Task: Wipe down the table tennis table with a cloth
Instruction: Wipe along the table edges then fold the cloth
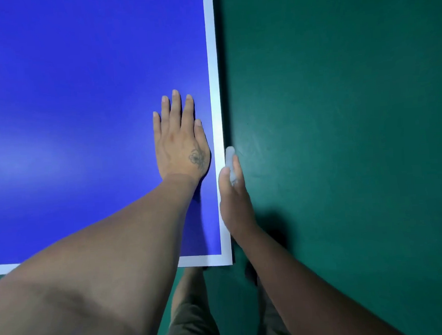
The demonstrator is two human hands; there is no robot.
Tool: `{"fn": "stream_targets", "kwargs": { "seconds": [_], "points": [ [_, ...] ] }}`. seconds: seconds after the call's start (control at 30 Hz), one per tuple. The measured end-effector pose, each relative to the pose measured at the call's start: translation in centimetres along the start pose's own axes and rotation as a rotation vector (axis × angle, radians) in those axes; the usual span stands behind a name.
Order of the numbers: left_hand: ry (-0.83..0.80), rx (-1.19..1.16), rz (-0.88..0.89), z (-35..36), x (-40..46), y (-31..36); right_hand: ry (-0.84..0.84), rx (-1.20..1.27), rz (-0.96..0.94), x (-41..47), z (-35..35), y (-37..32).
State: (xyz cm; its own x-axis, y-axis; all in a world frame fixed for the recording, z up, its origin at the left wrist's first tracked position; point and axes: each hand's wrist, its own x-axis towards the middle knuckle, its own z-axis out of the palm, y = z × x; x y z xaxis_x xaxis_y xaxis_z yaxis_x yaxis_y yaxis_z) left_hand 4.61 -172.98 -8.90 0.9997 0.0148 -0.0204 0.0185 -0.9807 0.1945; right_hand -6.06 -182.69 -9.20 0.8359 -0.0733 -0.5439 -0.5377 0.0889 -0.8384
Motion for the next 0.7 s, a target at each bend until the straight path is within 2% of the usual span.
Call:
{"fn": "stream_targets", "kwargs": {
  "seconds": [0.1, 0.23, 0.4, 0.57, 0.7],
  "points": [
    [0.006, 0.002, -0.009, -0.1, 0.2, 0.2, -0.001, -0.008, -0.012, 1.5, -0.1, -0.6],
    [0.006, -0.015, -0.021, -0.2, 0.3, 0.3, -0.106, -0.013, -0.094, -3.4, -1.3, 1.5],
    [0.003, 0.016, -0.02, -0.1, 0.5, 0.3, -0.122, 0.015, -0.038, -6.2, -1.8, 2.7],
    [0.036, 0.023, -0.003, 0.1, 0.6, 0.2, -0.068, -0.025, -0.04, 0.3, -0.6, 0.5],
    [0.027, 0.036, -0.011, 0.1, 0.8, 0.2, -0.03, -0.097, -0.034, 8.3, -0.3, -5.5]
  ]
}}
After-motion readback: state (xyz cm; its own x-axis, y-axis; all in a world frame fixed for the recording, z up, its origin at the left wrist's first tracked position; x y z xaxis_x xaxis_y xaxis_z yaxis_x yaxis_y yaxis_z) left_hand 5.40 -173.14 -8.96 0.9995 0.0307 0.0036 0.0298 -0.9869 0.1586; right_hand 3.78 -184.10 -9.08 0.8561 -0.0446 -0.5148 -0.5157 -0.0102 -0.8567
